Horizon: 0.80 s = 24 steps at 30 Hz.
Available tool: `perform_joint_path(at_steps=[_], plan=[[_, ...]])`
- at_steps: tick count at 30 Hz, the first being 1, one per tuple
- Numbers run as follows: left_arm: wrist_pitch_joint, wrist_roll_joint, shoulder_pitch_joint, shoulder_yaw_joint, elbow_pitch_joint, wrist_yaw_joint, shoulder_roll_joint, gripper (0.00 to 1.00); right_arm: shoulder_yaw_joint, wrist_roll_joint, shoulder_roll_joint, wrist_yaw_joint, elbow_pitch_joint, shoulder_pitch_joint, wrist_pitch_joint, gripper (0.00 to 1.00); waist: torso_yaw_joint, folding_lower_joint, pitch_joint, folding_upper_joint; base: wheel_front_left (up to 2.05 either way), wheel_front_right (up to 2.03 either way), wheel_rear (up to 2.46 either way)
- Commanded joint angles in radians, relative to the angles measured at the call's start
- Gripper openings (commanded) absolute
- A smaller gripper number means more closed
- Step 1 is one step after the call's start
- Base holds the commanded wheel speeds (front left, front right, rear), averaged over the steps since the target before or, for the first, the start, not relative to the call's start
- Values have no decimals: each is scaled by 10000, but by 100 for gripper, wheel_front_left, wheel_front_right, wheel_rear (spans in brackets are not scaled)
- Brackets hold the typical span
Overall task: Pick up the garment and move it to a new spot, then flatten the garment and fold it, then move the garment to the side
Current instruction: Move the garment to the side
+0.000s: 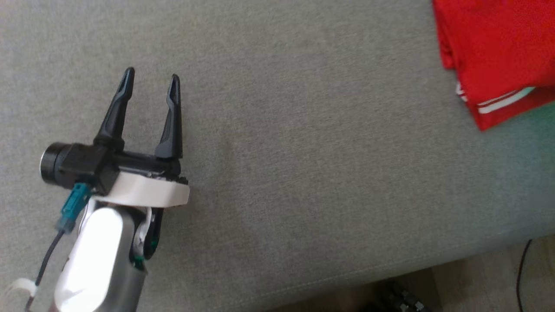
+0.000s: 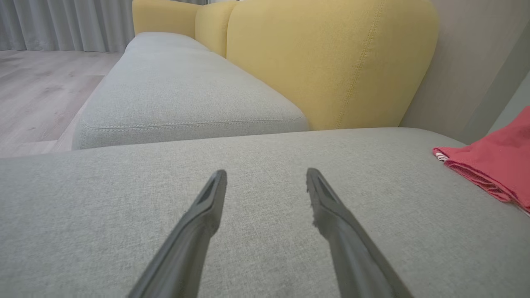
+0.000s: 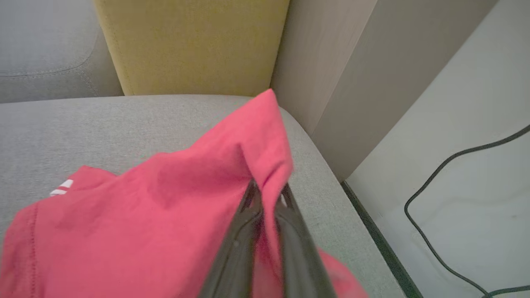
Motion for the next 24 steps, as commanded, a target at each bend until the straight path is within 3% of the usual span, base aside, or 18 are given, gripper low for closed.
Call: perform_joint_path(at_steps=[1, 6, 7, 9, 11, 12, 13, 19, 24], plan=[[-107, 82, -310, 297, -291, -61, 61, 100, -248, -265, -127, 67, -141, -173, -110, 0, 140, -2, 276, 0, 0, 0, 0], [-116, 98, -512, 284, -152, -145, 18, 100, -967, -911, 226, 67, 178, -240, -269, 0, 228, -2, 439, 0, 0, 0, 0], [-117, 103, -529, 291, -134, -159, 11, 100, -1075, -1009, 284, 67, 222, -234, -276, 20, 233, -2, 439, 0, 0, 0, 0], [-119, 110, -537, 317, -106, -182, -8, 100, -1240, -1137, 419, 67, 256, -202, -312, 45, 236, -2, 389, 0, 0, 0, 0], [-119, 114, -496, 357, -85, -191, -32, 100, -1408, -1244, 588, 67, 266, -107, -275, 85, 210, -2, 286, 0, 0, 0, 0], [-119, 114, -496, 357, -85, -191, -32, 100, -1408, -1244, 588, 67, 266, -107, -275, 85, 210, -2, 286, 0, 0, 0, 0], [-120, 115, -464, 380, -75, -194, -46, 100, -1551, -1292, 680, 67, 243, -47, -268, 100, 191, -2, 218, 0, 0, 0, 0], [-121, 127, -193, 466, 6, -230, -166, 100, -2181, -1600, 1146, 67, -446, 670, -426, 100, 115, -2, -348, 0, 0, 0, 0], [-121, 161, 163, 561, 116, -209, -256, 100, -2247, -1527, 1819, 67, -2014, 1831, -831, 100, 156, -2, -985, 0, 0, 0, 0]])
